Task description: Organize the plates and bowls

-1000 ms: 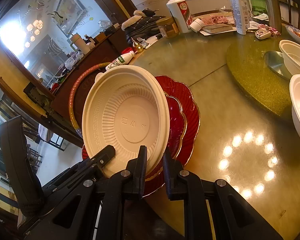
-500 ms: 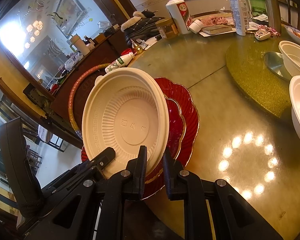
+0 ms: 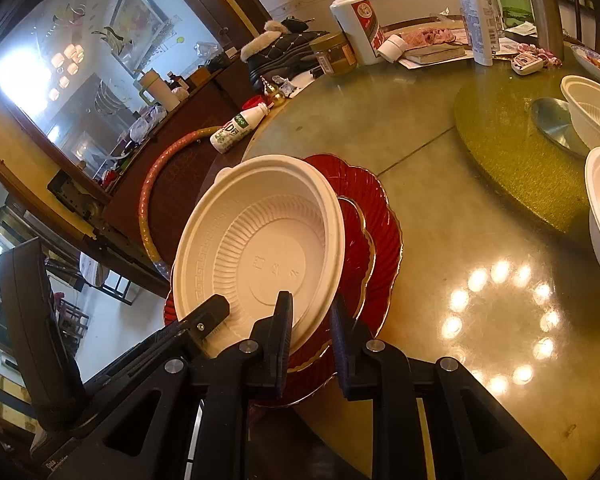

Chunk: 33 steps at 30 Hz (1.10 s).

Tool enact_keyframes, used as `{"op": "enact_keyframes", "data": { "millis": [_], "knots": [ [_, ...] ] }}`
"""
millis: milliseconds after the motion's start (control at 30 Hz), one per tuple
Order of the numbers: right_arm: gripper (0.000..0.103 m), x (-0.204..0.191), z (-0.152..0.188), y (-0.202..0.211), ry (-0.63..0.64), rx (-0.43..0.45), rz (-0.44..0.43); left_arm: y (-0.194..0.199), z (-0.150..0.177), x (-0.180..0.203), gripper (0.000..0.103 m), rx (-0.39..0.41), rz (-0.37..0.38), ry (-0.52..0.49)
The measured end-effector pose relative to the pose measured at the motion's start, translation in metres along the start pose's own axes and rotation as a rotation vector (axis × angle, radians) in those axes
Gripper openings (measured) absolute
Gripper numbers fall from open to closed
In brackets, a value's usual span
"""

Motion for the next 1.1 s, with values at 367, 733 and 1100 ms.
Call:
{"op": "enact_keyframes", "data": {
  "millis": [367, 733, 1100],
  "knots": [
    [0.041, 0.000, -0.004, 0.006, -0.007, 0.026, 0.018, 0.010, -0.005, -0.005, 0.046, 0.039, -0.005, 0.042],
    [0.077, -0.024, -0.004, 0.046, 0.147, 0.193, 0.147, 0.077, -0.011, -0.035, 0.082, 0.355, 0.046, 0.302],
    [0.081, 0.048, -0.003, 0.158, 0.032, 0.405, 0.216, 0.094, -0.013, 0.090, 0.084, 0.328, 0.327, -0.087]
  ]
}}
Point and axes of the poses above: each gripper's, at about its wrist camera, not at the fingertips, and y roughly against the way its jaws point, x to its right, z to its underside, the point moved 1 cm from there along -y, roughly the way its jaws point, and after that the axes turned 7 degrees about -z, right-handed, at the moved point
